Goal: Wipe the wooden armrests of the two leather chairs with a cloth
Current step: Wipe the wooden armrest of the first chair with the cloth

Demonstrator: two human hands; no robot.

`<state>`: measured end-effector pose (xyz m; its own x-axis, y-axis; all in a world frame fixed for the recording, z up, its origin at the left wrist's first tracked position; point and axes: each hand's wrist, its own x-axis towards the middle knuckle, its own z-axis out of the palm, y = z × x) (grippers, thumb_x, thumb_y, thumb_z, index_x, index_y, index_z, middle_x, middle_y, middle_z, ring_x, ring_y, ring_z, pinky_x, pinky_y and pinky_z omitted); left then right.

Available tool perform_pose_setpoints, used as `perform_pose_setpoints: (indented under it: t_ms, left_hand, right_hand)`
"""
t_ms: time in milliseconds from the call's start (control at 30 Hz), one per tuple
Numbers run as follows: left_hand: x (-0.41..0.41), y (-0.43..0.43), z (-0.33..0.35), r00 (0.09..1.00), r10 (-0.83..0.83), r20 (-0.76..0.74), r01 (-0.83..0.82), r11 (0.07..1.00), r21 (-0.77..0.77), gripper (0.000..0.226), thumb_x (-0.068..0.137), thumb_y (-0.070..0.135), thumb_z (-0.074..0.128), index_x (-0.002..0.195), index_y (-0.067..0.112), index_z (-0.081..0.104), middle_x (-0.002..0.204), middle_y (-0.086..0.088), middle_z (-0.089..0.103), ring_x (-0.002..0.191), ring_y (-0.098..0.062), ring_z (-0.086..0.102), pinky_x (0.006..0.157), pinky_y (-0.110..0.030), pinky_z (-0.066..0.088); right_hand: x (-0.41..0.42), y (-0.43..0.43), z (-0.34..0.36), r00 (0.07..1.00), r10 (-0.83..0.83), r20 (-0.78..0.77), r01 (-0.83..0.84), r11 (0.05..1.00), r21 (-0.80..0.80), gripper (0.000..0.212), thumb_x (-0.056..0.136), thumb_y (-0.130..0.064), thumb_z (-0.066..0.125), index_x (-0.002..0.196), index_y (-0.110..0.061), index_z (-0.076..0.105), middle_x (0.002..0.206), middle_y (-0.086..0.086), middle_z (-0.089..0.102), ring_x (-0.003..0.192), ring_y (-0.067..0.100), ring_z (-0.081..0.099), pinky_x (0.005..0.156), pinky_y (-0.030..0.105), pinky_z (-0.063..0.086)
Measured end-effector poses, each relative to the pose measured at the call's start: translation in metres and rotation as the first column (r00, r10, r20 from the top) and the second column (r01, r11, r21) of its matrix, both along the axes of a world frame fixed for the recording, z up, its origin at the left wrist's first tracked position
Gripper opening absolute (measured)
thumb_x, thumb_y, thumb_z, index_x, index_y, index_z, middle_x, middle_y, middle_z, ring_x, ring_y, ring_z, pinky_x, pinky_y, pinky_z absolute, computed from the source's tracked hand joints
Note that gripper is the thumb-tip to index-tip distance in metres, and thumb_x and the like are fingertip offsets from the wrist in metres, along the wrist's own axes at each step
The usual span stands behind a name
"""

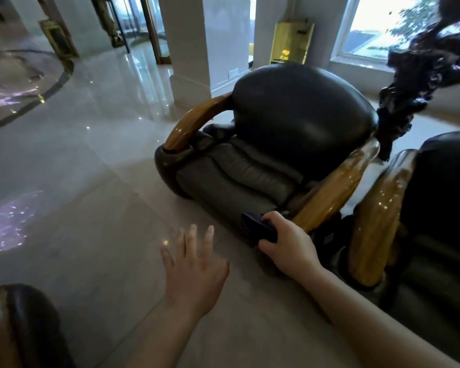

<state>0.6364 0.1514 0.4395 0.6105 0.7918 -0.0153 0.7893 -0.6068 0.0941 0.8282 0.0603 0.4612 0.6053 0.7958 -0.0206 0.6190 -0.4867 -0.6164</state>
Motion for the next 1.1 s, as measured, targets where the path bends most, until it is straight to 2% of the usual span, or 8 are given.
perform_pose_setpoints:
  t_ms: [200,300,400,567,800,1100]
  left_hand:
    - [0.061,0.028,-0.008,0.974,-0.208,0.086,0.211,0.977,-0.033,0.078,0.086,0.07,0.014,0.153,0.035,-0.006,0.164,-0.008,0.003,0.15,-0.029,-0.007,0.114,-0.063,0.004]
    - [0.092,0.045,-0.011,0.945,-0.317,0.081,0.318,0.948,-0.009,0.078,0.084,0.073,0.007,0.152,0.036,-0.006,0.164,-0.006,0.004,0.15,-0.027,-0.006,0.115,-0.062,0.003]
    - [0.12,0.055,-0.011,0.907,-0.407,0.11,0.411,0.912,-0.01,0.078,0.084,0.071,0.01,0.153,0.034,0.003,0.163,-0.008,0.011,0.151,-0.028,-0.001,0.116,-0.063,0.003]
    - [0.168,0.061,-0.013,0.834,-0.546,0.074,0.549,0.836,-0.019,0.076,0.087,0.069,0.014,0.153,0.033,0.001,0.163,-0.009,0.008,0.151,-0.029,-0.005,0.115,-0.063,0.001]
    - [0.264,0.053,-0.027,0.78,-0.624,0.05,0.626,0.78,-0.024,0.079,0.085,0.069,0.009,0.154,0.03,-0.001,0.163,-0.009,0.01,0.151,-0.029,0.001,0.117,-0.063,0.007]
    - [0.378,0.04,-0.047,0.757,-0.653,0.032,0.653,0.753,-0.075,0.078,0.089,0.066,0.016,0.155,0.028,-0.001,0.164,-0.009,0.007,0.151,-0.028,-0.002,0.118,-0.061,0.007]
  right_hand:
    - [0.036,-0.014,-0.002,0.981,-0.194,-0.005,0.194,0.981,0.013,0.045,0.082,-0.035,0.072,0.117,-0.048,0.046,0.104,-0.014,0.062,0.087,0.01,0.063,0.071,0.036,0.058]
    - [0.049,-0.02,-0.003,0.949,-0.315,0.015,0.314,0.949,0.022,0.045,0.084,-0.034,0.072,0.118,-0.047,0.046,0.103,-0.016,0.061,0.084,0.005,0.061,0.068,0.031,0.058]
    - [0.059,-0.028,-0.005,0.918,-0.397,0.009,0.396,0.917,0.037,0.042,0.085,-0.033,0.071,0.12,-0.041,0.05,0.103,-0.014,0.063,0.085,0.005,0.062,0.068,0.03,0.058]
    - [0.076,-0.045,-0.012,0.871,-0.49,-0.011,0.49,0.871,0.038,0.041,0.087,-0.033,0.07,0.123,-0.039,0.051,0.103,-0.012,0.062,0.083,0.005,0.063,0.067,0.03,0.059]
    - [0.145,-0.076,-0.03,0.808,-0.589,-0.027,0.589,0.808,0.027,0.04,0.086,-0.036,0.069,0.121,-0.042,0.05,0.097,-0.016,0.059,0.075,0.001,0.06,0.055,0.018,0.05]
    - [0.251,-0.104,-0.049,0.764,-0.638,-0.101,0.64,0.768,-0.012,0.038,0.088,-0.029,0.07,0.122,-0.035,0.053,0.1,-0.01,0.059,0.079,0.005,0.061,0.059,0.017,0.046]
